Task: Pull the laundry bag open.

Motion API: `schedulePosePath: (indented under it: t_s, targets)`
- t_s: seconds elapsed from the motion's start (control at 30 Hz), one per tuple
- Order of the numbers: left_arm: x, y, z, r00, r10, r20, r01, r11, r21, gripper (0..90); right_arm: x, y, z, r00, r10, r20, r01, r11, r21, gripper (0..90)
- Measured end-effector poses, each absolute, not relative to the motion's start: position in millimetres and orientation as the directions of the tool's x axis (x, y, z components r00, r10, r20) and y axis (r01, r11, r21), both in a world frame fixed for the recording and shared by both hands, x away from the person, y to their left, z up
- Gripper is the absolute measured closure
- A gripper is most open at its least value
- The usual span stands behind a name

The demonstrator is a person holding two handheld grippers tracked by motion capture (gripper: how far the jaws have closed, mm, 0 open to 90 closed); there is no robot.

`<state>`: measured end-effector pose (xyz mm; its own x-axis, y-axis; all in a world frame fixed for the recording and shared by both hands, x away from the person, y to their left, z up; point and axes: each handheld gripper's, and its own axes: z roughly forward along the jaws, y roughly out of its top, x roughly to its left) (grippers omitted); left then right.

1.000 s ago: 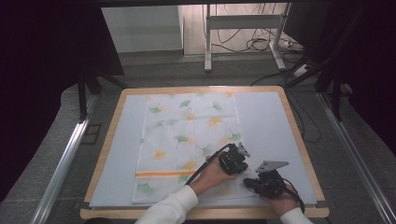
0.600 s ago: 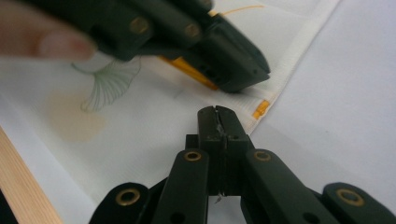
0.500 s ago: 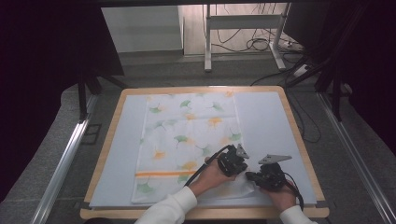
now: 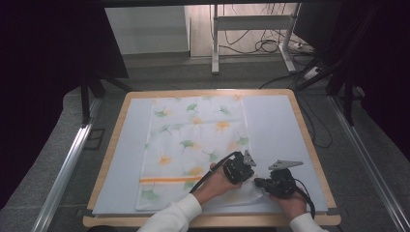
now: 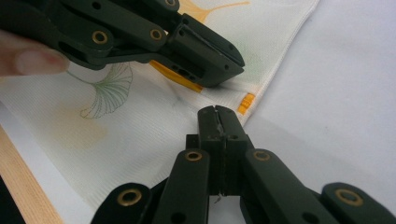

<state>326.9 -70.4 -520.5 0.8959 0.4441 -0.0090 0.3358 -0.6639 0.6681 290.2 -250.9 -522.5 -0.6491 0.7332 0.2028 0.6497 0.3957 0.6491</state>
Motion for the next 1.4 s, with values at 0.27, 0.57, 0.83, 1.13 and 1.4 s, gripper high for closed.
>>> schedulePosePath:
  t_s: [0.27, 0.57, 0.83, 1.13, 1.4]
  targets:
    - [324.9, -69.0, -520.3, 0.893, 0.449, 0.009, 0.33, -0.669, 0.666, 90.0, 290.6, -251.1, -522.8, -0.65, 0.732, 0.205, 0.649, 0.395, 0.65, 89.7]
    - [323.9, -63.5, -520.6, 0.893, 0.451, 0.01, 0.332, -0.671, 0.663, 90.0, 290.8, -251.5, -523.0, -0.65, 0.731, 0.207, 0.65, 0.394, 0.65, 89.8]
    - [322.5, -57.0, -520.7, 0.89, 0.456, 0.003, 0.339, -0.666, 0.664, 90.0, 290.8, -251.5, -523.1, -0.651, 0.731, 0.207, 0.649, 0.394, 0.651, 89.7]
    - [319.7, -53.6, -520.2, 0.89, 0.455, 0.017, 0.331, -0.674, 0.661, 90.0, 290.9, -251.7, -522.9, -0.65, 0.73, 0.21, 0.651, 0.393, 0.65, 89.7]
    - [322.1, -56.2, -520.3, 0.889, 0.457, 0.014, 0.339, -0.679, 0.651, 90.0, 291.9, -251.5, -522.4, -0.658, 0.725, 0.206, 0.646, 0.402, 0.649, 89.6]
